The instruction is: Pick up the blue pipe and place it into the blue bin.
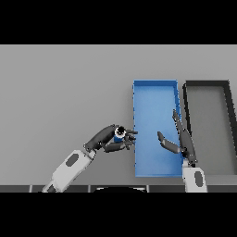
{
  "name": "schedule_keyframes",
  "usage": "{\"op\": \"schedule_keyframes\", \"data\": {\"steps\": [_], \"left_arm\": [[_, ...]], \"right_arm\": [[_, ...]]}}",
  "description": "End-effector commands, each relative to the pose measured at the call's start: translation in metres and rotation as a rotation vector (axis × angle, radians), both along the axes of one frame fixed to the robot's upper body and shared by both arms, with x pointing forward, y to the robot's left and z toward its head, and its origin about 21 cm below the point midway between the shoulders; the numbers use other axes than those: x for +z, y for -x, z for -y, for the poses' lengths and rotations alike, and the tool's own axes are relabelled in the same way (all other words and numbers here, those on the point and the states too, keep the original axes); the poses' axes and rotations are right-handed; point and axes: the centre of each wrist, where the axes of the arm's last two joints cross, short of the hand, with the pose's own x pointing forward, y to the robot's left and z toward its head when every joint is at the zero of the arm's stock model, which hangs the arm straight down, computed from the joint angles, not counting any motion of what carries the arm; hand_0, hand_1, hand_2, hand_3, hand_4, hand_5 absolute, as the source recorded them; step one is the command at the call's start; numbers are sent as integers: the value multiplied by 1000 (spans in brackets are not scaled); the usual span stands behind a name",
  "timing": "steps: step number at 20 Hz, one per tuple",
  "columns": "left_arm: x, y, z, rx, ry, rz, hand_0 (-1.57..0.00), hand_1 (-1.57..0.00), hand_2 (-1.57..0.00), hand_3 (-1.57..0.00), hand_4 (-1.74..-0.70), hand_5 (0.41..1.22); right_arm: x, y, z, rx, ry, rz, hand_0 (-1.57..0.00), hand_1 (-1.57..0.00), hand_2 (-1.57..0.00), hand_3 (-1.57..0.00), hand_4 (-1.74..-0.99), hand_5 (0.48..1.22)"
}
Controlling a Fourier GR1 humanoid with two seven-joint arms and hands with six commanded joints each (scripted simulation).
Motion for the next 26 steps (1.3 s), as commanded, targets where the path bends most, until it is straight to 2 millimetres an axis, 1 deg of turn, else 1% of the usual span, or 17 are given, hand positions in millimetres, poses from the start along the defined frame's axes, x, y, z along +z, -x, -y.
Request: {"op": "schedule_keyframes", "data": {"steps": [1,3,6,7,8,9,10,12,13,15,17,19,20,21,23,25,26], "left_arm": [[0,1,3,-6,-12,-1,-1563,-1564,-1565,-1443,-1726,1218],[1,2,7,-11,-19,-1,-1566,-1566,-1567,-1441,-1727,1219],[1,3,3,-12,-15,-11,-1568,-1569,-1569,-1443,-1729,1219],[1,-1,1,-5,-25,-17,-1569,-1569,-1569,-1443,-1730,1219],[-2,3,1,-10,-25,-19,-1569,-1569,-1570,-1443,-1730,1219],[-1,3,2,-10,-27,-21,-1570,-1570,-1570,-1443,-1730,1220],[1,3,3,-15,-27,-15,-1570,-1570,-1570,-1443,-1731,1220],[1,2,7,-6,-33,-10,-1570,-1570,-1570,-1439,-1731,1220],[0,1,5,-6,-29,-8,-1570,-1571,-1571,-1438,-1731,1220],[0,1,2,-12,-31,-10,-1571,-1571,-1571,-1438,-1731,1221],[0,1,2,-14,-39,-2,-1571,-1571,-1571,-1440,-1731,1221],[0,2,6,-14,-43,-5,-1571,-1571,-1571,-1440,-1730,1221],[1,2,3,-16,-38,-6,-1571,-1571,-1571,-1440,-1731,1221],[0,0,6,-12,-46,-11,-1571,-1571,-1571,-1440,-1731,1221],[3,-2,5,-19,-39,-11,-1571,-1571,-1571,-1439,-1731,1221],[-3,0,3,-13,-51,-12,-1571,-1571,-1571,-1439,-1732,1221],[-2,-2,3,-14,-59,-12,-1571,-1571,-1571,-1438,-1732,1221]], "right_arm": [[0,2,-2,3,1,1,1,1,1,1,-1195,635],[0,5,-1,2,-5,6,1,1,1,1,-1186,629],[-6,9,-1,-10,-26,-31,1,1,1,1,-1174,629],[-8,10,-2,-15,-35,-42,1,1,1,1,-1178,629],[-11,12,1,-20,-40,-52,1,1,1,1,-1186,629],[-15,14,-1,-23,-51,-60,1,1,1,1,-1192,628],[-15,15,-1,-23,-50,-55,1,1,1,1,-1209,623],[-13,14,-2,-14,-72,-42,1,1,1,1,-1197,618],[-11,14,0,0,-80,-35,1,1,1,1,-1191,619],[4,9,1,80,-165,10,1,1,1,1,-1197,604],[25,9,8,179,-206,3,1,1,1,1,-1203,573],[51,2,9,292,-190,7,1,1,1,1,-1232,550],[65,-1,12,350,-166,15,1,1,1,1,-1250,532],[76,-6,7,398,-146,8,1,1,1,1,-1260,523],[97,-7,-3,496,-97,39,1,1,1,1,-1286,520],[112,-10,-19,598,-88,43,1,1,1,1,-1305,522],[121,-13,-23,625,-67,49,1,1,1,1,-1301,520]]}}
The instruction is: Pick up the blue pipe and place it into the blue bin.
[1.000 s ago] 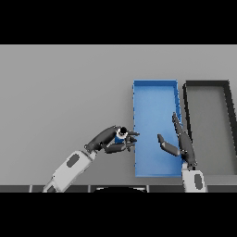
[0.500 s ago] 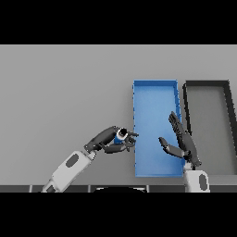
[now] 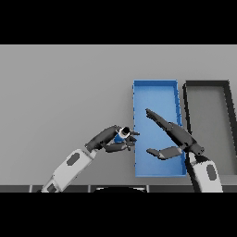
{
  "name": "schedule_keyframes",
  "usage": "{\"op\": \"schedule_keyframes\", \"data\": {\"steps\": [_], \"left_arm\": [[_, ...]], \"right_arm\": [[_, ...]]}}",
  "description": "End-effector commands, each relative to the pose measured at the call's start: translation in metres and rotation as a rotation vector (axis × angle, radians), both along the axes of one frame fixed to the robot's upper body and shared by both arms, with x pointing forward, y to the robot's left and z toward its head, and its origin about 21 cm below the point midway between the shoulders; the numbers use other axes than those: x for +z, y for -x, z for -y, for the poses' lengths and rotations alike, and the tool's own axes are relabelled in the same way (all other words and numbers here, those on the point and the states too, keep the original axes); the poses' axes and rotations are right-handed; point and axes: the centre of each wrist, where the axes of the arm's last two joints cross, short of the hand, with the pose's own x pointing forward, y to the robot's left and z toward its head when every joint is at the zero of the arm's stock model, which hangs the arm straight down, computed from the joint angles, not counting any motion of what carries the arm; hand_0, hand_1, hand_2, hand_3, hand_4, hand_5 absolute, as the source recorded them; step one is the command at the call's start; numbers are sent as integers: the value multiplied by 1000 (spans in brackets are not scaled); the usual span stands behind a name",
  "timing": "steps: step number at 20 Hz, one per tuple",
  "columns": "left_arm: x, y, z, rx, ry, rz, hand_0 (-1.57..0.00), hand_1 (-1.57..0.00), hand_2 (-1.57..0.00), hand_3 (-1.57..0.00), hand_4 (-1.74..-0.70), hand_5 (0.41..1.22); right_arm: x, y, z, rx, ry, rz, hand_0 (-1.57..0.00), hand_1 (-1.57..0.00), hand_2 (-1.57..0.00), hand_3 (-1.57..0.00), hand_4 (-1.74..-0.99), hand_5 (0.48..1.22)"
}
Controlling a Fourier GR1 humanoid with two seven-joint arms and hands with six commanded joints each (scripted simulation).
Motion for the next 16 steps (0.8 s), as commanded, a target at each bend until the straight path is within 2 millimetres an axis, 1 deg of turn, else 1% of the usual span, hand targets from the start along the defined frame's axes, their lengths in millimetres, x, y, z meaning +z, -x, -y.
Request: {"op": "schedule_keyframes", "data": {"steps": [1,2,3,5,6,8,9,11,13,14,16], "left_arm": [[3,-2,-1,6,-2,7,-1571,-1571,-1571,-1437,-1732,1221],[3,-2,2,6,-4,12,-1571,-1571,-1571,-1436,-1732,1221],[3,-4,1,6,-5,15,-1571,-1571,-1571,-1435,-1732,1221],[2,-1,1,-6,3,8,-1571,-1571,-1571,-1437,-1732,1221],[0,-3,-1,-3,4,1,-1571,-1571,-1571,-1437,-1732,1221],[0,-2,0,-15,7,3,-1571,-1571,-1571,-1441,-1731,1221],[-1,-2,-1,-21,23,13,-1571,-1571,-1571,-1452,-1729,1221],[1,-5,2,-31,30,16,-1571,-1571,-1571,-1484,-1731,1221],[-1,-8,0,-34,22,-4,-1571,-1571,-1571,-1504,-1730,1221],[-3,-4,1,-43,31,-3,-1571,-1571,-1571,-1511,-1730,1221],[0,-6,3,-50,36,-15,-1571,-1571,-1571,-1515,-1733,1221]], "right_arm": [[4,-2,-3,31,20,-1,1,1,1,1,-1297,522],[10,-3,-9,55,32,7,1,1,1,1,-1295,522],[15,-4,-13,94,43,16,1,1,1,1,-1297,526],[25,-14,-28,154,69,50,1,1,1,1,-1303,532],[29,-18,-34,182,85,58,1,1,1,1,-1304,532],[32,-25,-46,233,108,54,1,1,1,1,-1282,530],[30,-26,-52,259,114,54,1,1,1,1,-1270,530],[33,-28,-67,311,105,60,1,1,1,1,-1251,535],[34,-36,-78,314,136,48,1,1,1,1,-1233,528],[35,-41,-80,305,145,46,1,1,1,1,-1226,520],[33,-46,-93,324,147,33,1,1,1,1,-1222,512]]}}
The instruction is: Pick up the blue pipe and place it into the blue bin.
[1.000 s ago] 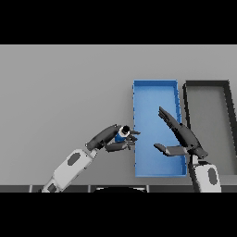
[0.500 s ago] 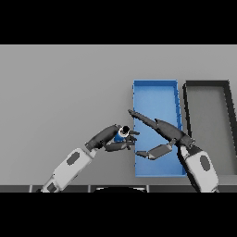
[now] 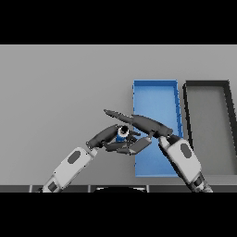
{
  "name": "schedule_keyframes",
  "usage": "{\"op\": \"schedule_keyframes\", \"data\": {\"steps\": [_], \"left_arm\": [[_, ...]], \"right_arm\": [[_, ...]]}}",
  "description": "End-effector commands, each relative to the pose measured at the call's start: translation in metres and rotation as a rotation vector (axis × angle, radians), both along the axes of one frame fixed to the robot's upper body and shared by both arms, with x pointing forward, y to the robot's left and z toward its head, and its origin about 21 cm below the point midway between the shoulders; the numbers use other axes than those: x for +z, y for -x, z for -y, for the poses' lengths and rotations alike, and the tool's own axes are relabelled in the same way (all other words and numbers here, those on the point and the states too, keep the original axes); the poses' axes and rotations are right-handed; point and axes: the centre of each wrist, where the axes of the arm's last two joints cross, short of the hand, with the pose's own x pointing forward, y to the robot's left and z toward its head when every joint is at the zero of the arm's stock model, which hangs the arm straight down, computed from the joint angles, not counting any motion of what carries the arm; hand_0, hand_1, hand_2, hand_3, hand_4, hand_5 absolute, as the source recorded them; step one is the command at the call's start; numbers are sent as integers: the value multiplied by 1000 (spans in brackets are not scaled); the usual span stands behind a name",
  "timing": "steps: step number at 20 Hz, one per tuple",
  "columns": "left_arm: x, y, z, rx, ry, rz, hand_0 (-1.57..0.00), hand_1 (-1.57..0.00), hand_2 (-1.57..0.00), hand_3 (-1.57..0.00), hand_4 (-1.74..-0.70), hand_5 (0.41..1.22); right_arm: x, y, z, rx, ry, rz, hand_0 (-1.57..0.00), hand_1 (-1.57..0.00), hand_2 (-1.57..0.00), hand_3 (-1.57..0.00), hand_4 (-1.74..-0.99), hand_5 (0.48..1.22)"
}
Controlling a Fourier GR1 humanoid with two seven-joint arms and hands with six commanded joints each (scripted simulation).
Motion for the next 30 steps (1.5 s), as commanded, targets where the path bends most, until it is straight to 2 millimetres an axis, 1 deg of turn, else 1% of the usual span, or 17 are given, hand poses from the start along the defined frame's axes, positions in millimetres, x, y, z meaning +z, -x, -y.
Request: {"op": "schedule_keyframes", "data": {"steps": [1,5,6,8,9,10,11,13,16,18,20,22,23,24,27,29,30], "left_arm": [[-1,2,-3,5,-7,0,-1571,-1571,-1571,-1509,-1731,1221],[-1,-2,-3,-18,-14,-23,-1571,-1567,-1571,-1395,-1717,1221],[-3,-2,-5,-16,-7,25,-1496,-1393,-1367,-1150,-1630,1221],[4,-2,-5,16,-150,73,-993,-895,-875,-736,-1587,1221],[6,-1,-5,23,-129,97,-879,-828,-796,-667,-1611,1221],[5,-1,-3,22,-120,100,-895,-867,-845,-656,-1637,1221],[5,0,-6,29,-73,93,-1030,-1008,-990,-623,-1658,1192],[4,1,-3,17,-12,50,-1225,-1211,-1199,-525,-1688,1203],[4,2,-5,20,5,26,-1394,-1386,-1381,-550,-1714,1212],[3,3,-6,13,-15,34,-1458,-1453,-1449,-591,-1724,1215],[2,1,-5,7,-20,48,-1498,-1453,-1493,-527,-1730,1217],[2,-2,-3,-1,-35,62,-1499,-1356,-1521,-505,-1734,1219],[3,-3,-3,-11,-45,63,-1426,-1220,-1350,-531,-1637,1219],[3,-4,-5,-21,-63,63,-1407,-1190,-1242,-518,-1544,1219],[5,-5,-8,-68,-116,75,-783,-642,-655,-266,-1251,1220],[4,-2,-13,-88,-137,87,-501,-410,-419,-170,-1110,1184],[6,0,-11,-90,-146,89,-401,-328,-335,-136,-1051,1118]], "right_arm": [[2,-4,-4,8,-3,-2,1,1,-9,1,-1223,512],[4,-14,-15,57,20,-10,-54,-83,-115,-43,-1268,519],[5,-14,-20,78,28,-10,-138,-166,-193,-106,-1308,523],[2,-16,-25,101,41,-8,-478,-500,-500,-375,-1390,538],[1,-14,-28,124,49,-9,-697,-714,-714,-562,-1453,551],[3,-16,-33,138,50,-18,-872,-886,-886,-701,-1503,573],[2,-17,-35,146,30,-49,-1012,-1023,-1023,-828,-1541,604],[1,-16,-36,144,8,-78,-1213,-1220,-1220,-1096,-1492,706],[-3,-12,-36,134,-39,-35,-1388,-1391,-1391,-1328,-1458,957],[-4,-8,-35,139,-36,5,-1454,-1456,-1456,-1415,-1459,1052],[-2,-7,-37,137,-45,19,-1496,-1497,-1497,-1471,-1469,1113],[-5,-6,-37,143,-69,-16,-1523,-1524,-1524,-1507,-1473,1152],[-5,-7,-39,151,-80,-27,-1533,-1533,-1533,-1520,-1474,1166],[-7,-6,-38,157,-96,-23,-1540,-1541,-1541,-1530,-1477,1177],[-5,-3,-36,156,-86,-6,-1555,-1556,-1556,-1550,-1481,1198],[-4,-1,-35,154,-88,-15,-1561,-1561,-1561,-1558,-1482,1206],[-2,-1,-37,152,-90,-15,-1563,-1563,-1563,-1560,-1483,1209]]}}
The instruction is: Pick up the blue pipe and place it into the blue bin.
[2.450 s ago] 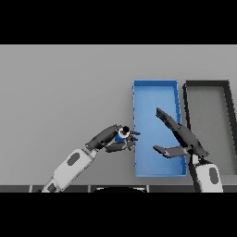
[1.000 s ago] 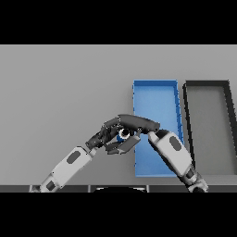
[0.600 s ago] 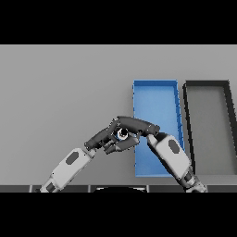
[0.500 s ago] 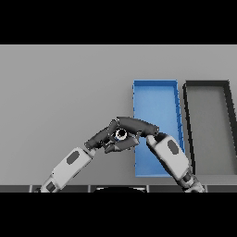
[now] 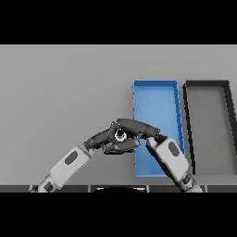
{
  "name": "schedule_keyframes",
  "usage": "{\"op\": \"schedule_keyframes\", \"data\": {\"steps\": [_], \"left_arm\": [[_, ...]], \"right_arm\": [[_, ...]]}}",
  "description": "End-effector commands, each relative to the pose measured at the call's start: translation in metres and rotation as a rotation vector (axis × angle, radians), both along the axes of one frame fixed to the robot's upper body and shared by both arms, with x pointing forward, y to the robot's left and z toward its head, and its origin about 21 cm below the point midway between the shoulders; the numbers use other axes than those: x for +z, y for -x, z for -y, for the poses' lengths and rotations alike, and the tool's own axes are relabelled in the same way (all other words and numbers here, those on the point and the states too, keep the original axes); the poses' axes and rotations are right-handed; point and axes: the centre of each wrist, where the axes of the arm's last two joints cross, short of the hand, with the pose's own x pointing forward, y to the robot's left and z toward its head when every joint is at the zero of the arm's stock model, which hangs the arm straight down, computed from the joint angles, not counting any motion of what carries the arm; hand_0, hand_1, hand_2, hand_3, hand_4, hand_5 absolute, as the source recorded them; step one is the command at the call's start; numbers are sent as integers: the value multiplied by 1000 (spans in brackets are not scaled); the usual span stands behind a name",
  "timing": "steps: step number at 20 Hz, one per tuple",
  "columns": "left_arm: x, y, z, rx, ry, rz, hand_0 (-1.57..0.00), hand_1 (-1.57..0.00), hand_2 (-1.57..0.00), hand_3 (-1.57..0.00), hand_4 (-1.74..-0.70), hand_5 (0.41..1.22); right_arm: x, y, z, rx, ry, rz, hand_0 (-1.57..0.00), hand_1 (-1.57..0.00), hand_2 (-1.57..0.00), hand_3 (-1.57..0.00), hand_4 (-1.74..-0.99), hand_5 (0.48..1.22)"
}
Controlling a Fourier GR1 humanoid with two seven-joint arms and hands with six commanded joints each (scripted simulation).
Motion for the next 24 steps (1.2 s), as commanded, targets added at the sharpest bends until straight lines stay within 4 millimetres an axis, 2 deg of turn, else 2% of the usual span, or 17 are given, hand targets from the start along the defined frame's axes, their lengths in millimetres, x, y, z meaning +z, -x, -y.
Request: {"op": "schedule_keyframes", "data": {"steps": [1,3,5,9,10,13,16,20,24], "left_arm": [[1,-4,1,22,-5,27,-320,-262,-268,-108,-995,1042],[1,-7,-4,46,-16,31,-205,-167,-171,-69,-912,901],[-3,-8,-3,75,-41,20,-131,-107,-109,-44,-854,794],[-8,-7,-2,86,-21,14,-53,-43,-44,-17,-830,659],[-8,-11,-4,102,-18,-5,-42,-34,-35,-14,-842,636],[-9,-4,-7,139,-58,-76,-21,-17,-17,-7,-873,612],[-8,-1,-9,144,-67,-69,-10,-8,-8,-3,-878,572],[-8,1,-8,142,-77,-71,-4,-3,-3,-1,-868,529],[-9,-3,-9,144,-95,-80,-1,-1,-1,0,-864,503]], "right_arm": [[1,-1,3,0,-12,-3,-1565,-1565,-1565,-1562,-1483,1212],[0,-1,2,-4,-33,-2,-1567,-1567,-1567,-1566,-1484,1215],[3,-1,1,-13,-9,-3,-1568,-1568,-1568,-1567,-1484,1217],[1,0,-1,-25,-10,-5,-1570,-1570,-1570,-1570,-1485,1219],[2,0,1,-24,-19,2,-1570,-1570,-1570,-1570,-1487,1220],[4,1,4,-33,-59,-10,-1571,-1571,-1571,-1570,-1491,1220],[9,-5,4,8,-122,-157,-1571,-1571,-1571,-1571,-1492,1221],[36,-10,8,33,-190,-268,-1571,-1571,-1571,-1571,-1494,1221],[79,-18,10,8,-212,-236,-1571,-1571,-1571,-1571,-1493,1221]]}}
